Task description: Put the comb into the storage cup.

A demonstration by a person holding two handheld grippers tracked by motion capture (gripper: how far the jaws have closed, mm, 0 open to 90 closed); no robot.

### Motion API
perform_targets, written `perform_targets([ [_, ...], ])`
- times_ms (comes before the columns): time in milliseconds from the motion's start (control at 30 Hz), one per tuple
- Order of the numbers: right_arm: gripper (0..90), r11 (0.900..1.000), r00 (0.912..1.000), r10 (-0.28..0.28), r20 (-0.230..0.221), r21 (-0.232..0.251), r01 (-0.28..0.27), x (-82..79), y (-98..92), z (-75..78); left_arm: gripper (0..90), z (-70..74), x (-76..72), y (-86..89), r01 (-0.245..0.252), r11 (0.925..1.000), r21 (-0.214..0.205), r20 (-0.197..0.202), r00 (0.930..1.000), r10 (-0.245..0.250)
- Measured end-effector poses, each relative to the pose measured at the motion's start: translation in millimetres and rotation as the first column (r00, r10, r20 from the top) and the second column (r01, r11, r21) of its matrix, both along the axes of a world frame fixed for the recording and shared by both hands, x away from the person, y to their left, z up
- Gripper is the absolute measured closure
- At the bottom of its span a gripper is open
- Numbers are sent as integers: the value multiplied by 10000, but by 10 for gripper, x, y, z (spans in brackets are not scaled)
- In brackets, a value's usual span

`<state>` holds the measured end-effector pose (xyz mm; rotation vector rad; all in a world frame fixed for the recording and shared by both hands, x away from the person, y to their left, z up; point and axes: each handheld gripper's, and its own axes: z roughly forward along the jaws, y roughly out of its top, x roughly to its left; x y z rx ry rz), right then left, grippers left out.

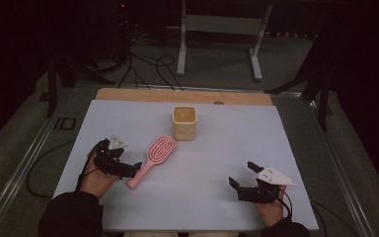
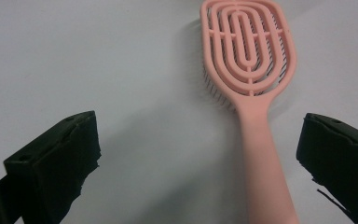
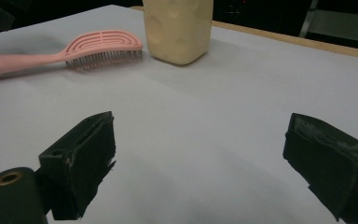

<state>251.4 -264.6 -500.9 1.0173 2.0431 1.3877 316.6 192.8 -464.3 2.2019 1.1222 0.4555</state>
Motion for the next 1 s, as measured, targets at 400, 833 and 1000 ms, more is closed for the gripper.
perform_targets([
  [400,89,10000,10000,26,-29,-7,-26,5,2,-5,5,-66,92,-100,235,9989,395,-386,9990,-220],
  [833,89,10000,10000,62,-40,-33,-62,6,2,-6,0,-137,160,-180,364,9980,518,-745,9967,-325],
  [1000,90,10000,10000,60,-47,-39,-60,6,3,-7,0,-159,182,-230,414,9975,581,-872,9955,-363],
])
